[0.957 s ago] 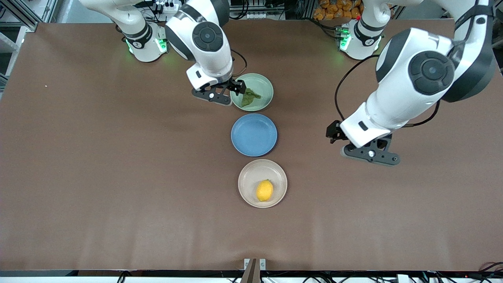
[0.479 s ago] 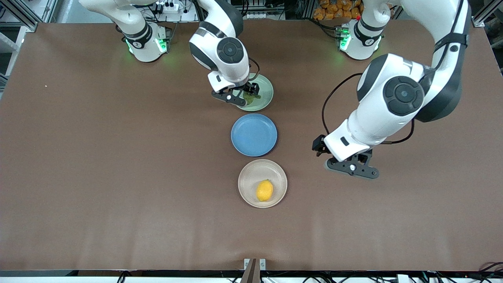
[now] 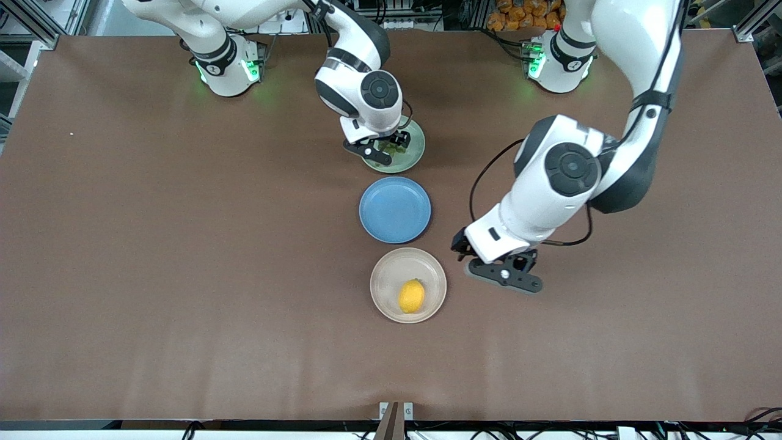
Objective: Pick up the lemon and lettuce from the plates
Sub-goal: 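Lower the right gripper onto the lettuce while the left gripper lowers onto the lemon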
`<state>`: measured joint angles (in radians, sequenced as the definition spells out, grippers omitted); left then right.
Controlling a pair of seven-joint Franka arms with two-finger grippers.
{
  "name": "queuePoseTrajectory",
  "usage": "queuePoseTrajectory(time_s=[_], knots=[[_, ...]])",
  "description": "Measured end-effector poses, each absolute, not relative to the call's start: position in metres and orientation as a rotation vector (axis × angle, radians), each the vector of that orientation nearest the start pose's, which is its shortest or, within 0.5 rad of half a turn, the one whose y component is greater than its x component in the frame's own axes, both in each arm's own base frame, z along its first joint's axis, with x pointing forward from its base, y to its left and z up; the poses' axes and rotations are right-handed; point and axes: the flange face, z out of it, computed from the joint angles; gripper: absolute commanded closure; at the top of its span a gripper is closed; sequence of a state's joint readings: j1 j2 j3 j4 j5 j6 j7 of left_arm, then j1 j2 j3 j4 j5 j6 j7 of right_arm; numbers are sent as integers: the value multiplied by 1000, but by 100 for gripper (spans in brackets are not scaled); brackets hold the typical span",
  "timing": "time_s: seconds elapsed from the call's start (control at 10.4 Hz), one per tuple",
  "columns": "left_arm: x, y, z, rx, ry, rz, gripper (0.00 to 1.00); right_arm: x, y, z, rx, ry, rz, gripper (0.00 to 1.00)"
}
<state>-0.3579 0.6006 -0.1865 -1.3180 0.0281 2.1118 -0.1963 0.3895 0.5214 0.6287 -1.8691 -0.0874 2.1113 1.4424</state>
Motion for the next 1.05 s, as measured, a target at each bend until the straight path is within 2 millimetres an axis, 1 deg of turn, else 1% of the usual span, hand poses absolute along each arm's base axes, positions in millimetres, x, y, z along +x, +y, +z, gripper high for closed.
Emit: queuePoseTrajectory(time_s=[0.19, 0.38, 0.57, 0.77, 0.86, 0.96, 1.05], knots=[[647, -383, 373, -3241, 569, -280, 0, 336, 515, 259, -3148, 649, 439, 0], [646, -402, 337, -3254, 596, -317, 0, 337, 515, 245, -3165, 640, 388, 0], [653, -407, 301, -3274, 585, -397, 0, 341, 512, 228, -3174, 635, 372, 0], [659, -407, 263, -3293, 565, -486, 0, 343, 511, 220, -3176, 633, 373, 0], [660, -407, 249, -3300, 557, -517, 0, 343, 511, 219, -3176, 633, 372, 0], [661, -408, 239, -3304, 551, -546, 0, 343, 511, 219, -3177, 632, 373, 0], [662, -408, 234, -3308, 549, -573, 0, 341, 512, 217, -3179, 635, 377, 0]])
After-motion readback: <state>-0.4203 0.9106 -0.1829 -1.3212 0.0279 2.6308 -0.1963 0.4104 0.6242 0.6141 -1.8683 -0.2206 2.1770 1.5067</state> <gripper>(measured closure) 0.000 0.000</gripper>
